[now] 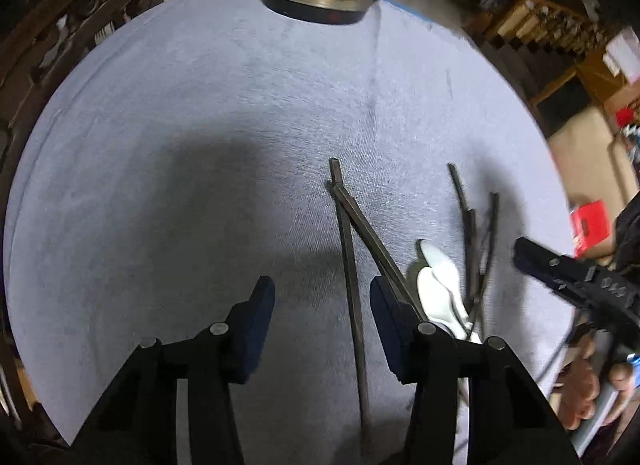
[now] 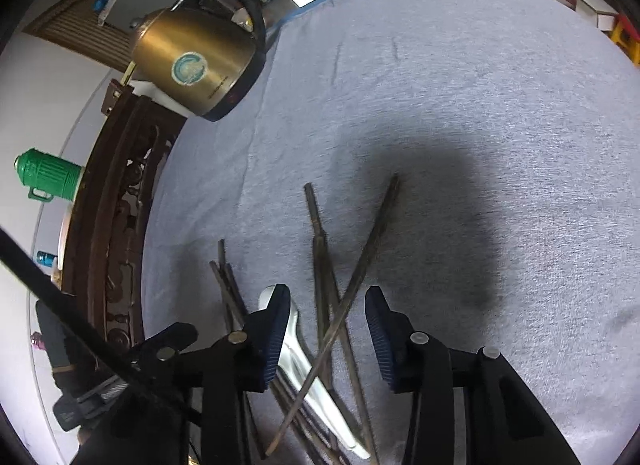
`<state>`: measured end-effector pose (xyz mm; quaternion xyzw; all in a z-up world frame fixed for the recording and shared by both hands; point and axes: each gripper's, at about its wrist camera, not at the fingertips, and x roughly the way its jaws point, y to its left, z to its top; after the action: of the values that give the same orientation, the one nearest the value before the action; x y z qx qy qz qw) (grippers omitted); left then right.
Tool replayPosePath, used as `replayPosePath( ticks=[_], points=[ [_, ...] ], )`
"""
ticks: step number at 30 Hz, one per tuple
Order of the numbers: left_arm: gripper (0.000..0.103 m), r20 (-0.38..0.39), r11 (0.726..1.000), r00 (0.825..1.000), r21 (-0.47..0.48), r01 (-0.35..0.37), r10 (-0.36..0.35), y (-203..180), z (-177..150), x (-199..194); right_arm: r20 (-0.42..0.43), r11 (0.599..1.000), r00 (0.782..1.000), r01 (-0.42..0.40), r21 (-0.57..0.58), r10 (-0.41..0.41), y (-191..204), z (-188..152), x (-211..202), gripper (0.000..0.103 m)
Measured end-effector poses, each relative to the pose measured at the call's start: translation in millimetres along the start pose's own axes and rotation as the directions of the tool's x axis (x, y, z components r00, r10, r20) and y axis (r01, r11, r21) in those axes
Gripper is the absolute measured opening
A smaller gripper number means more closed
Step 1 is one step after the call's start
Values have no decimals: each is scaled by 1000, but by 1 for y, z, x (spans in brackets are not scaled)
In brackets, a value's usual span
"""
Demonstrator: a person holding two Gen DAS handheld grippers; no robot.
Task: Organize utensils
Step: 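Grasp a dark chopstick with the left tool while the right tool grasps another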
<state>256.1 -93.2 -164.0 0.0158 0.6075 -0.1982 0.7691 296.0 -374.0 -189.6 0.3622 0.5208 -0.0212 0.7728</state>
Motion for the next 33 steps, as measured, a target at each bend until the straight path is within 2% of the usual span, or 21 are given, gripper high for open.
replayPosePath(
  ticks=[5, 12, 14, 17, 18, 19, 21, 24, 25, 26, 29, 33],
  points=[
    [51, -49, 999, 998, 20, -49, 50, -7, 4, 22, 5, 1000, 1000, 23, 16, -23, -13, 5, -3, 43],
    [50, -11, 984, 990, 112, -138, 140, -32, 19, 31, -14, 991, 995, 96, 90, -95, -30, 25, 2, 43],
    [39, 4, 976, 985, 137, -169, 170, -36, 23, 31, -25, 986, 992, 127, 110, -125, -29, 33, 8, 43],
    [9, 11, 975, 988, 161, -154, 154, -35, 28, 28, -15, 975, 986, 169, 141, -169, -23, 42, 14, 43],
    [9, 9, 977, 990, 164, -139, 139, -34, 30, 30, -10, 972, 982, 188, 142, -188, -20, 43, 15, 43],
    [9, 8, 978, 992, 165, -127, 127, -32, 30, 29, -13, 967, 977, 215, 137, -215, -16, 46, 19, 42],
    [8, 11, 980, 994, 165, -110, 109, -27, 30, 27, -12, 942, 946, 325, 88, -325, -2, 48, 24, 35],
    [6, 14, 983, 995, 157, -95, 94, -15, 26, 17, 18, 894, 895, 447, -31, -446, 19, 45, 33, 12],
    [5, 14, 985, 996, 148, -88, 87, -11, 25, 13, 29, 882, 884, 467, -60, -466, 23, 43, 34, 11],
    [5, 21, 986, 996, 142, -85, 83, -7, 23, 9, 34, 882, 885, 466, -70, -465, 24, 40, 33, 9],
    [5, 61, 990, 997, 131, -55, 47, 14, 11, -11, 61, 925, 924, 379, -29, -377, 16, 29, 18, 9],
    [5, 145, 989, 989, 143, -29, 8, 25, -10, -55, 152, 955, 946, 294, -32, -286, 12, 8, -21, 8]
  ],
)
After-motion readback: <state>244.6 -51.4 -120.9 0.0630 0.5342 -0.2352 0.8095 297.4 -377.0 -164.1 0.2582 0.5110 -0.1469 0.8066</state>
